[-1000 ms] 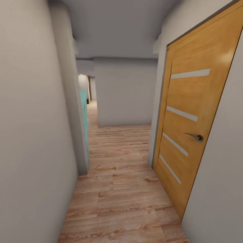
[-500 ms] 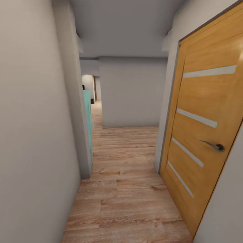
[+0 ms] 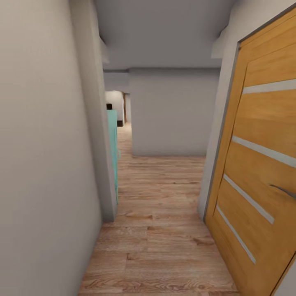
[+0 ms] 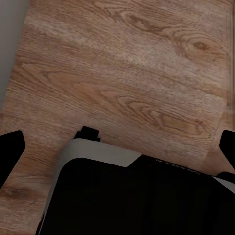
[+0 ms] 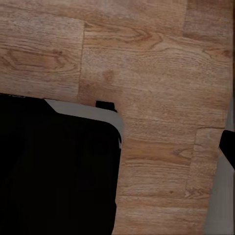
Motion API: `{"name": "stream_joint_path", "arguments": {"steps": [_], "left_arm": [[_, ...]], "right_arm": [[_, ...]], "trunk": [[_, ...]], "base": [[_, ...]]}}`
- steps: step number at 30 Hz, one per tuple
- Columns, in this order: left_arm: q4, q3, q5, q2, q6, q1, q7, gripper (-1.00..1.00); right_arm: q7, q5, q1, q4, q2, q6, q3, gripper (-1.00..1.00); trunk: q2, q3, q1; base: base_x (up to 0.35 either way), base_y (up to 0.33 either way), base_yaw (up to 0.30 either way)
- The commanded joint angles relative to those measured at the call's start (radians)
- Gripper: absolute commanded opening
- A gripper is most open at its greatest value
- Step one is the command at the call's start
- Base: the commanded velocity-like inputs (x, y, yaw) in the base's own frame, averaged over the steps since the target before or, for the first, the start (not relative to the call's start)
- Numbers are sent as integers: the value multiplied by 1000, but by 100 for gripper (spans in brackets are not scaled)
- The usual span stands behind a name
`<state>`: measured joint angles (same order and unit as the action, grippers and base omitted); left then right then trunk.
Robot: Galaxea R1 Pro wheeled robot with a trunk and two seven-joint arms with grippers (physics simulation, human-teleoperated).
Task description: Move the two storage containers from the living room to the garage. In the garage, place one container on the floor and stack the other container on top of it (either order is fine).
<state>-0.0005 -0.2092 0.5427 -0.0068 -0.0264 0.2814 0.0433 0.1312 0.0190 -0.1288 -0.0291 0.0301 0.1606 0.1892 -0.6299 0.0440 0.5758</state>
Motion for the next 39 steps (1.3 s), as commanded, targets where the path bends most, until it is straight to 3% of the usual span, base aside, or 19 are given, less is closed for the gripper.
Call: {"name": "stream_joint_path", "arguments": {"steps": [1, 18, 39], "left_arm": [[0, -9, 7, -1, -3, 1, 3, 100], [0, -7, 8, 2, 1, 1, 4, 100], [0, -7, 10, 11, 7, 1, 4, 100]], "right_arm": [[4, 2, -2, -3, 1, 5, 6, 100], [4, 1, -2, -3, 1, 6, 6, 100], [4, 1, -2, -3, 0, 7, 5, 100]], "trunk": [[-1, 2, 1], [-1, 2, 1], [-1, 2, 1]], "base": [[304, -136, 5], [297, -163, 1], [322, -10, 0]]}}
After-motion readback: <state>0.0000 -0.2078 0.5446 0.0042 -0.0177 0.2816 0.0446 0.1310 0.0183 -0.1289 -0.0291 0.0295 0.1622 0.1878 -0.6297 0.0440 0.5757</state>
